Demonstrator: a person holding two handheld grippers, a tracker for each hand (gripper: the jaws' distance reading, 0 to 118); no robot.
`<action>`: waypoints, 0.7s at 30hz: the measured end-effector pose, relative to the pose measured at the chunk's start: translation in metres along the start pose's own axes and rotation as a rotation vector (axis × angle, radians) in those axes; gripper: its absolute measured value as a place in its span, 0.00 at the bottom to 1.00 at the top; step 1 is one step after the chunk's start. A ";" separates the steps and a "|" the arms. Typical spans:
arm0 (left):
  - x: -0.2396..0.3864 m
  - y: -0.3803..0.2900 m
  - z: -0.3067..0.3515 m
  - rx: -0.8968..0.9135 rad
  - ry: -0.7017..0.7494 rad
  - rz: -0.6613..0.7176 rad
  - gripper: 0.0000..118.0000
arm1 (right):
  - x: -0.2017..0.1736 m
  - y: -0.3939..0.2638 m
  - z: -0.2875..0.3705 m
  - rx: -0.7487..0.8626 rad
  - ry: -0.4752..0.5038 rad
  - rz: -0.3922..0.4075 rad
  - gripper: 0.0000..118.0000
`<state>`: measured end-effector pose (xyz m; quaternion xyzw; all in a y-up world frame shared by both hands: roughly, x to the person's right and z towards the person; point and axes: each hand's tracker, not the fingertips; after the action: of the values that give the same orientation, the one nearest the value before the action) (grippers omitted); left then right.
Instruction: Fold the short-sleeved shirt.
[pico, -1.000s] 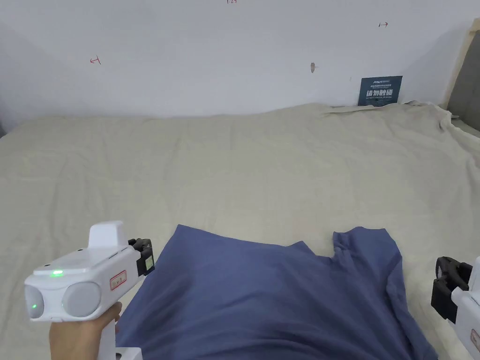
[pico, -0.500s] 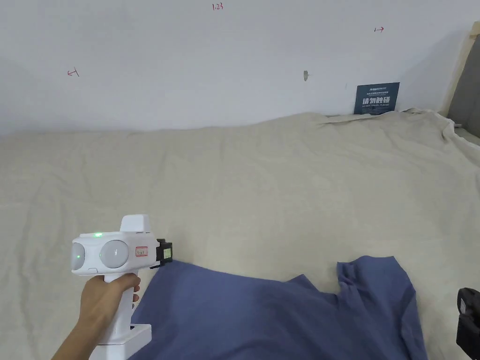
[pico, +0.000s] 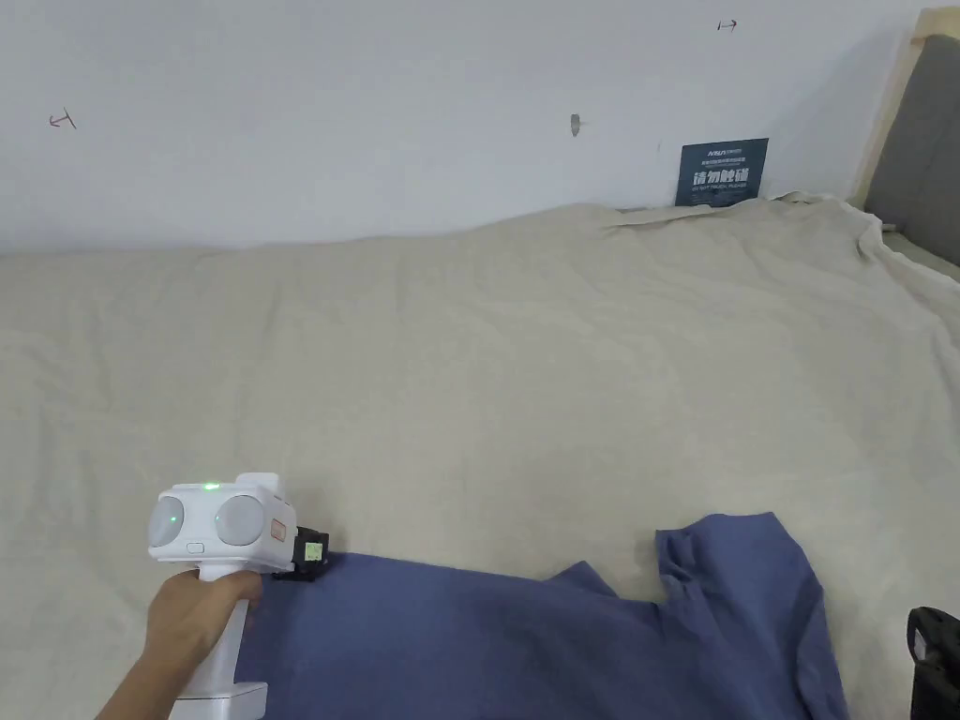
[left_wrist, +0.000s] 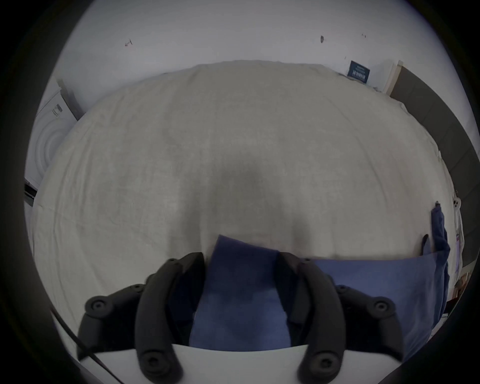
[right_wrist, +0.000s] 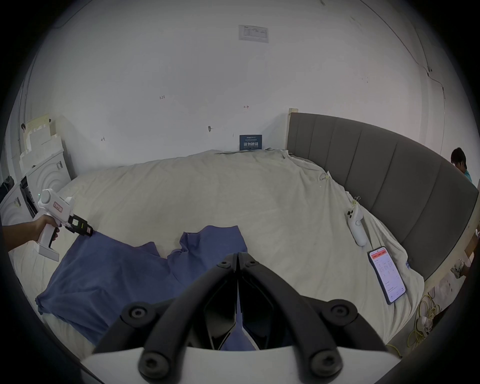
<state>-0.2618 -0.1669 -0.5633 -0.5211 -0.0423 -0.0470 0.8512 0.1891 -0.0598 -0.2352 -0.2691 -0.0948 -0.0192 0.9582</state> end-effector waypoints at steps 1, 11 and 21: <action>0.000 -0.002 0.005 0.032 -0.009 0.016 0.38 | 0.000 0.000 0.000 -0.003 0.001 0.000 0.00; 0.012 -0.016 0.055 0.145 -0.101 0.009 0.01 | 0.019 0.010 -0.038 -0.061 0.047 -0.071 0.00; 0.010 -0.036 0.136 0.241 -0.147 -0.004 0.01 | 0.023 0.012 -0.123 -0.281 0.046 -0.093 0.69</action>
<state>-0.2596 -0.0620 -0.4686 -0.4170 -0.1109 -0.0050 0.9021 0.2335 -0.1133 -0.3400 -0.3956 -0.0816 -0.0828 0.9110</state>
